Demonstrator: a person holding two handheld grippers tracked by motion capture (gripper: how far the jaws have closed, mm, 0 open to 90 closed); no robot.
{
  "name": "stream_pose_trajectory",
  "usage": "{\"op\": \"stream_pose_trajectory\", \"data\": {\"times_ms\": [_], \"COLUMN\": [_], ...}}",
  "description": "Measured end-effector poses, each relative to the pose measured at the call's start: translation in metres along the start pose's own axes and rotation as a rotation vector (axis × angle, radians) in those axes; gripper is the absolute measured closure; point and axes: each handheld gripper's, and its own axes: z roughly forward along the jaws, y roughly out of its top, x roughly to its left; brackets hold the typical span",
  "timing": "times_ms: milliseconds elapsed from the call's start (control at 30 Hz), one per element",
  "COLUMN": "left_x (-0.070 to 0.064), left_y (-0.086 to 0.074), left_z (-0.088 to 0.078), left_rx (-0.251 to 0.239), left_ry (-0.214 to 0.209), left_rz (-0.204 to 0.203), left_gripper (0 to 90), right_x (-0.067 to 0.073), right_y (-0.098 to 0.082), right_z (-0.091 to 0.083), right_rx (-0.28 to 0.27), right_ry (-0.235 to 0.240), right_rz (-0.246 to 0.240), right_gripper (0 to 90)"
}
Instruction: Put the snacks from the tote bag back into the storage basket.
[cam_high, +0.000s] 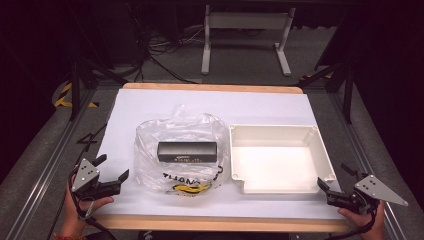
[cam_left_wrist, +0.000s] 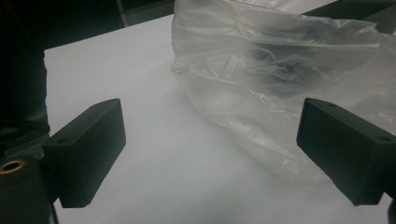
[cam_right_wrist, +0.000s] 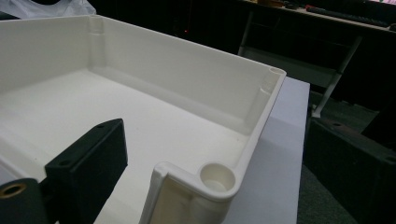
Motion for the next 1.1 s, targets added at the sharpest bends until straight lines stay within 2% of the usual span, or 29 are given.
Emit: {"op": "stream_pose_trajectory", "data": {"times_ms": [100, 333, 433, 500, 633, 800, 1100], "left_x": [0.000, -0.002, -0.002, -0.003, -0.004, -0.006, -0.005], "left_y": [0.000, -0.002, -0.002, -0.002, -0.002, -0.002, -0.002], "left_z": [0.000, -0.001, -0.002, -0.002, -0.003, -0.002, -0.003], "left_rx": [-0.003, 0.007, 0.005, 0.007, 0.004, 0.018, 0.018], "left_ry": [-0.004, -0.001, -0.003, -0.003, -0.006, -0.004, -0.001], "left_rz": [0.002, 0.023, 0.027, 0.032, 0.032, 0.038, 0.029], "left_gripper": [8.9, 9.6, 9.6, 9.6, 9.6, 9.7, 10.5], "right_x": [0.000, -0.002, 0.000, 0.002, 0.005, 0.014, 0.031], "right_y": [0.003, 0.011, 0.015, 0.021, 0.036, 0.055, 0.083], "right_z": [-0.003, -0.006, -0.004, -0.001, 0.006, 0.017, 0.046], "right_rx": [-0.007, -0.028, -0.018, -0.005, -0.003, 0.002, 0.045], "right_ry": [0.008, 0.040, 0.053, 0.059, 0.092, 0.129, 0.198], "right_rz": [-0.013, 0.011, -0.007, -0.039, -0.071, -0.150, -0.210], "right_gripper": [8.5, 10.1, 11.2, 12.9, 15.1, 20.2, 20.5]}}
